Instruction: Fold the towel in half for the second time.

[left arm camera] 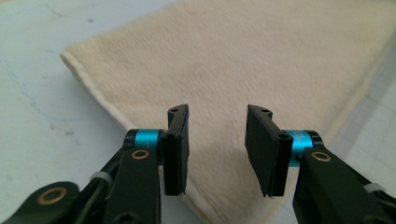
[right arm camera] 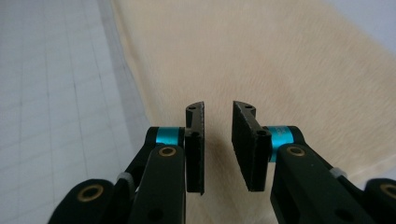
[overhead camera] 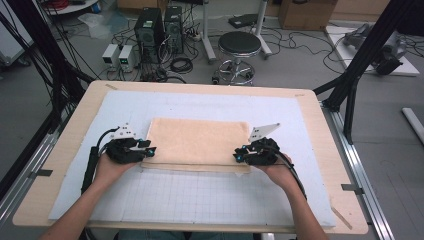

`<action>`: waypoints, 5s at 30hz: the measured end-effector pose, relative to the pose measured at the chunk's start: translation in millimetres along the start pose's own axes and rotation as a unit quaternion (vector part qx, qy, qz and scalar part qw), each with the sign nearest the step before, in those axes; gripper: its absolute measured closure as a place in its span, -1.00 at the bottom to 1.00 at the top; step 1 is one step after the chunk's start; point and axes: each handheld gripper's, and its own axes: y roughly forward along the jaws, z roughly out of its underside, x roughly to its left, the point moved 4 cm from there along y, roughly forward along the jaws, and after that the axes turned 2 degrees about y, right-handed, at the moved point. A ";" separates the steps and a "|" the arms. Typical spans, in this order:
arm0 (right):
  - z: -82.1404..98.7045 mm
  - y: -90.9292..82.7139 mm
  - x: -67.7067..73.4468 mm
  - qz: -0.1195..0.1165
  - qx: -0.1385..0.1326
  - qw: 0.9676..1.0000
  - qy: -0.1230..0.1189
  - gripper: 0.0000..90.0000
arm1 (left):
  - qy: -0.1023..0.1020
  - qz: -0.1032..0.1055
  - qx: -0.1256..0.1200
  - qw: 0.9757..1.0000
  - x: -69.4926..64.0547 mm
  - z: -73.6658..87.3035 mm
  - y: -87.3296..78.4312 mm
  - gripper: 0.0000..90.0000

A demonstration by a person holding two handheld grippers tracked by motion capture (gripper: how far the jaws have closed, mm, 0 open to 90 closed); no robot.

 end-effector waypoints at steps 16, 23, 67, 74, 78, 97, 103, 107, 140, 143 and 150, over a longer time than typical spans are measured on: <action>22.5 -4.6 12.3 0.012 -0.035 0.999 -0.020 0.23 | 0.031 0.022 -0.007 0.999 -20.6 15.9 -12.8 0.20; 25.0 10.3 17.2 0.037 0.001 0.998 -0.052 0.57 | 0.067 0.007 0.018 0.998 -28.6 25.1 -4.5 0.35; 24.4 14.3 15.7 0.058 -0.021 0.998 -0.005 0.22 | 0.018 -0.010 0.006 1.000 -16.6 21.7 0.9 0.36; 17.3 10.0 14.3 0.061 -0.040 0.997 0.016 -0.01 | 0.004 -0.009 -0.005 1.000 -14.6 19.1 -1.2 0.15; 5.9 5.0 9.4 0.076 -0.064 0.994 0.034 -0.16 | -0.006 -0.013 -0.013 1.000 -12.5 15.3 -3.5 -0.07; -1.6 -5.9 8.0 0.121 -0.098 0.986 0.066 -0.62 | -0.034 -0.026 -0.030 0.999 -11.2 12.5 -22.9 -0.76; 4.1 -15.1 10.6 0.132 -0.104 0.984 0.065 -0.64 | -0.030 -0.029 -0.032 0.999 -12.3 14.3 -26.7 -0.80; 6.2 -19.0 11.5 0.136 -0.104 0.983 0.070 -0.66 | -0.028 -0.029 -0.037 0.999 -13.4 15.0 -29.4 -0.80; 33.3 -44.5 22.5 0.152 -0.103 0.980 0.071 -0.73 | -0.018 -0.022 -0.050 0.998 -24.5 25.3 -55.0 -0.85; 35.7 -46.4 23.8 0.155 -0.104 0.980 0.070 -0.73 | -0.017 -0.023 -0.049 0.998 -24.3 27.8 -58.3 -0.85; 40.9 -51.8 27.9 0.157 -0.106 0.979 0.074 -0.73 | -0.019 -0.028 -0.049 0.998 -25.7 34.2 -66.6 -0.85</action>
